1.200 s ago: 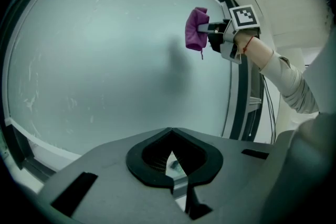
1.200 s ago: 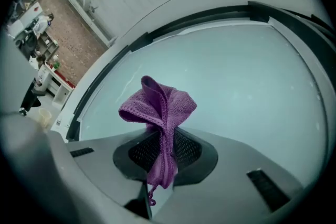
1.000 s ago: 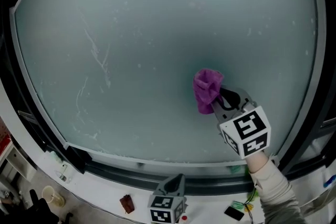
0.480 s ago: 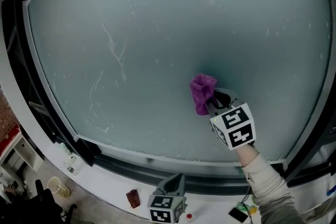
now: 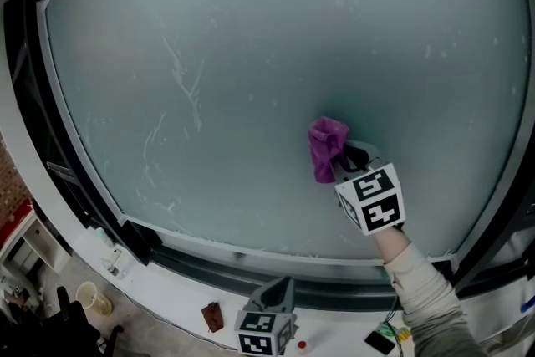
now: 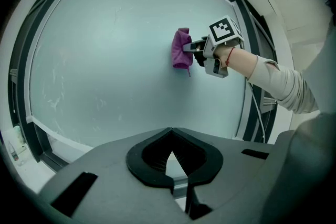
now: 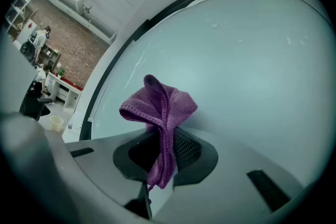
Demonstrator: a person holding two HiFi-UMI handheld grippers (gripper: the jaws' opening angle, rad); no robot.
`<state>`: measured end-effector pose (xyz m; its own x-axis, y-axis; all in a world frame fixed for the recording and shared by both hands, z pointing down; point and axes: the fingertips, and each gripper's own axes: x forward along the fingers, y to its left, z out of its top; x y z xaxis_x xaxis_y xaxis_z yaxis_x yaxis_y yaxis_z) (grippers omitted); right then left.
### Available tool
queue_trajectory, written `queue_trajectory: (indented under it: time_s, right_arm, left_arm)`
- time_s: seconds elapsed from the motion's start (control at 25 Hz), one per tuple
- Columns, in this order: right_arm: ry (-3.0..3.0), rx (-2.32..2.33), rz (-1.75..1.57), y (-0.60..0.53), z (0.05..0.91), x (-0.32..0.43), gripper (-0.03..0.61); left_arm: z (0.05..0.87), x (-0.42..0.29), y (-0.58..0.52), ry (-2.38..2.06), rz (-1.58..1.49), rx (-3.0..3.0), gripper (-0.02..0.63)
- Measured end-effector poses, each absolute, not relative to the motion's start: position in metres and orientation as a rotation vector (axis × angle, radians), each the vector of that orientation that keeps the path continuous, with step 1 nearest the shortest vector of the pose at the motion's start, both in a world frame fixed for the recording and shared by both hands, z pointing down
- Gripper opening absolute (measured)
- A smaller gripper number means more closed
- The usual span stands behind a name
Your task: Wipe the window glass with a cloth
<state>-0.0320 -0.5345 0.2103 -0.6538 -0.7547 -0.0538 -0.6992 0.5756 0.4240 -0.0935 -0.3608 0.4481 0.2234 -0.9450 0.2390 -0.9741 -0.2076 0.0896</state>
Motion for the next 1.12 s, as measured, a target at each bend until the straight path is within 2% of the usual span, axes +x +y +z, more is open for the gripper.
queue_trajectory:
  time_s: [0.36, 1.12]
  right_arm:
    - [-2.623, 1.331, -0.612, -0.537, 0.213, 0.015, 0.054]
    - [-2.379, 1.682, -0.532, -0.543, 0.223, 0.172, 0.054]
  left_arm:
    - [0.454, -0.080, -0.370, -1.769, 0.193, 2.319, 0.005]
    - [0.445, -0.035, -0.388, -1.610, 0.225, 2.454, 0.005]
